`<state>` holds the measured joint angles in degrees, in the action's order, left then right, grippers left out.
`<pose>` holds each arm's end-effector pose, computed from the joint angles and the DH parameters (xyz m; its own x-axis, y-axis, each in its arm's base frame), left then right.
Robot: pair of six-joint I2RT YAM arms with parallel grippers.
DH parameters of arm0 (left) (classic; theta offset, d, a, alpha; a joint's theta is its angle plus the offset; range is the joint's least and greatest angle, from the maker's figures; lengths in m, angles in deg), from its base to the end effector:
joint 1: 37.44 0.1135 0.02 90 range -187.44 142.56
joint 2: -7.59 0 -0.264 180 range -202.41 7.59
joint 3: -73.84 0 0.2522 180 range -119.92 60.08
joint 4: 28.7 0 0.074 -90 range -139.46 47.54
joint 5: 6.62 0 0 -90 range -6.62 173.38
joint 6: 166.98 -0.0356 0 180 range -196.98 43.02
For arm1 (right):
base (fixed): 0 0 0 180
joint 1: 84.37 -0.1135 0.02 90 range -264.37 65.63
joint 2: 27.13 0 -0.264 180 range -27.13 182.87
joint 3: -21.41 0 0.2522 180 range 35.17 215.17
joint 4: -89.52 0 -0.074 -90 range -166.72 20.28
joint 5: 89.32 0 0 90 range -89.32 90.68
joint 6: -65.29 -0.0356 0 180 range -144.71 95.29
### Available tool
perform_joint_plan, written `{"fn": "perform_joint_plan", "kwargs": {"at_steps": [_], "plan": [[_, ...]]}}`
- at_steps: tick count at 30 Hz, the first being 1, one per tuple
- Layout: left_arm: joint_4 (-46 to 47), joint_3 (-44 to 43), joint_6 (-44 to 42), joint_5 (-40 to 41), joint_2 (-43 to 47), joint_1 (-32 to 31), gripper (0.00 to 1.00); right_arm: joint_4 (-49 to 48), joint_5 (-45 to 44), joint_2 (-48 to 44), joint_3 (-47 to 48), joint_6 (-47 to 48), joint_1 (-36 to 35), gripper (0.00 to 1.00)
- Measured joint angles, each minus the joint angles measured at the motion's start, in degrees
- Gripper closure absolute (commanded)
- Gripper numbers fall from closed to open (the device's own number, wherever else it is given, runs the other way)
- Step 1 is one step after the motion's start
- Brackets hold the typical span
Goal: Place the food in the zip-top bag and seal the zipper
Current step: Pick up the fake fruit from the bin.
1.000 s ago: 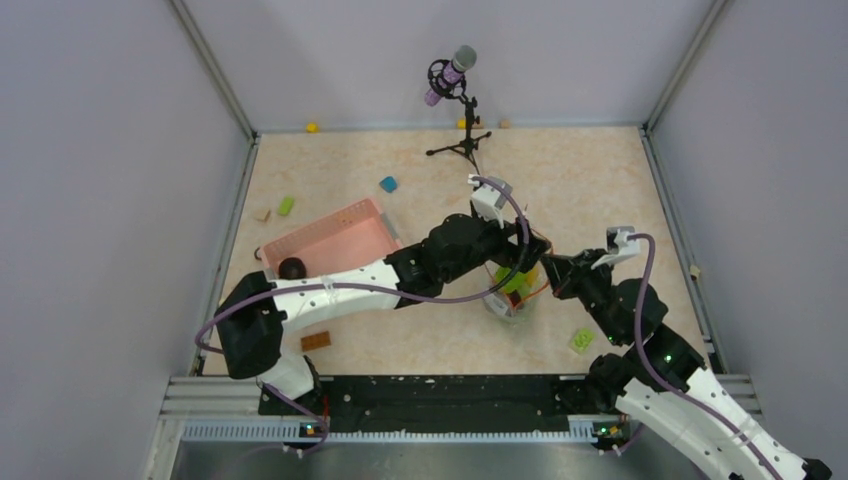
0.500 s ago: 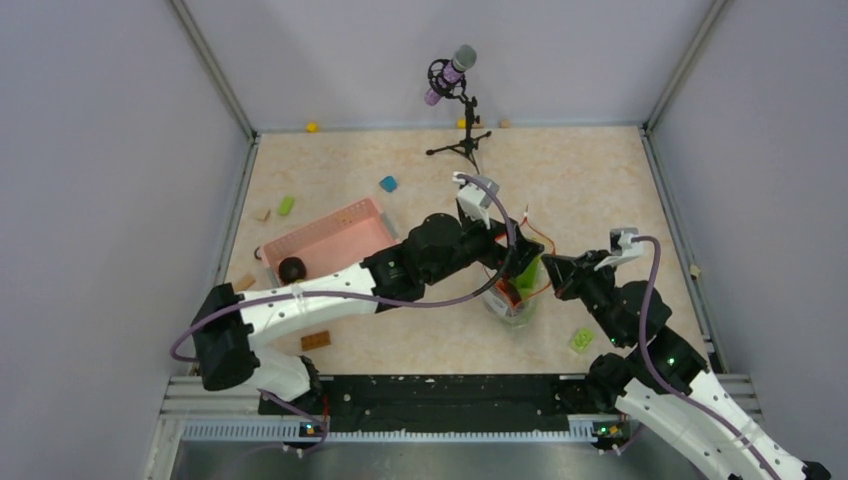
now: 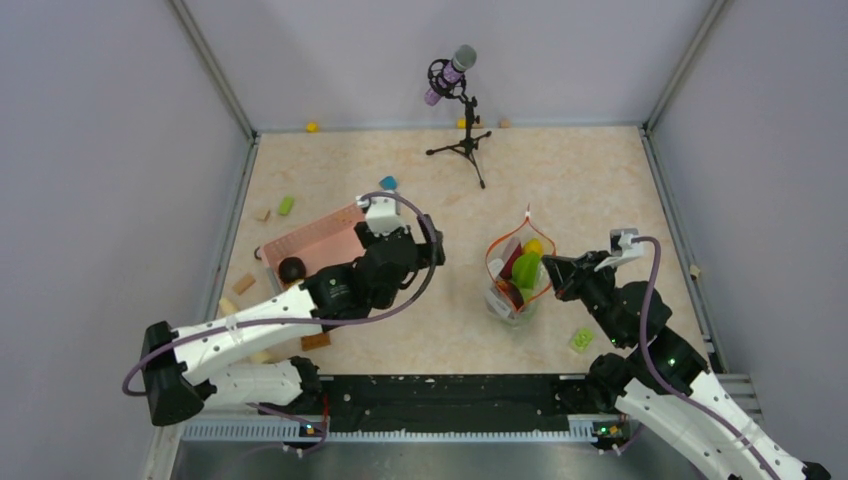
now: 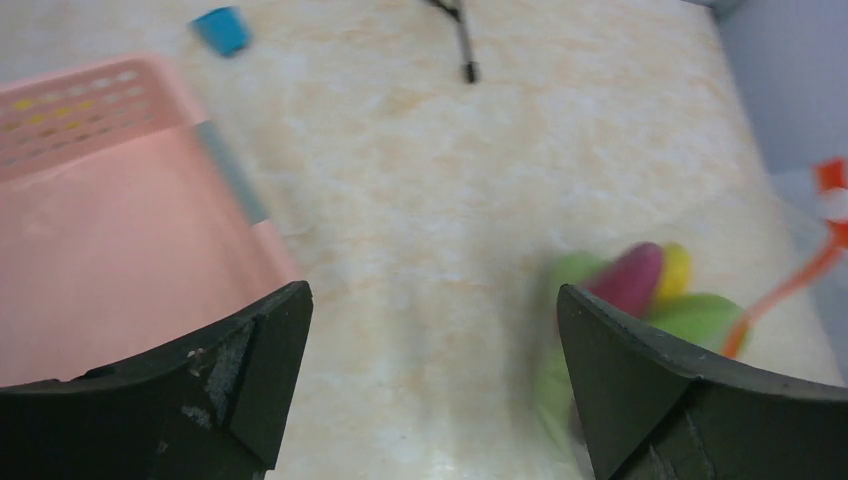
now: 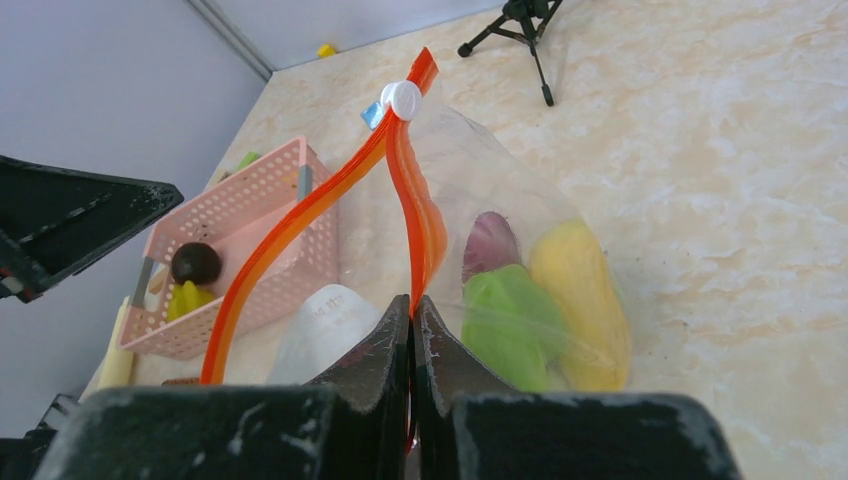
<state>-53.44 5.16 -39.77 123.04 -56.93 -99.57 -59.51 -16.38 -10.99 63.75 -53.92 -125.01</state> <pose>0.1383 -0.2129 0.3345 -0.3735 -0.2896 -0.8813 0.2202 0.8952 -0.3875 0.0830 0.0574 0.2893 -0.2507 0.3997 -0.8817 -0.3190 0.8258 0.4650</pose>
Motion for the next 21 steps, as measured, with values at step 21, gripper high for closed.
{"fn": "perform_joint_plan", "kwargs": {"at_steps": [21], "plan": [[-36.5, 14.8, 25.9, 2.3, 17.5, 32.2, 0.03, 0.4, 0.2, 0.0, 0.0, -0.6, 0.0, 1.0]]}}
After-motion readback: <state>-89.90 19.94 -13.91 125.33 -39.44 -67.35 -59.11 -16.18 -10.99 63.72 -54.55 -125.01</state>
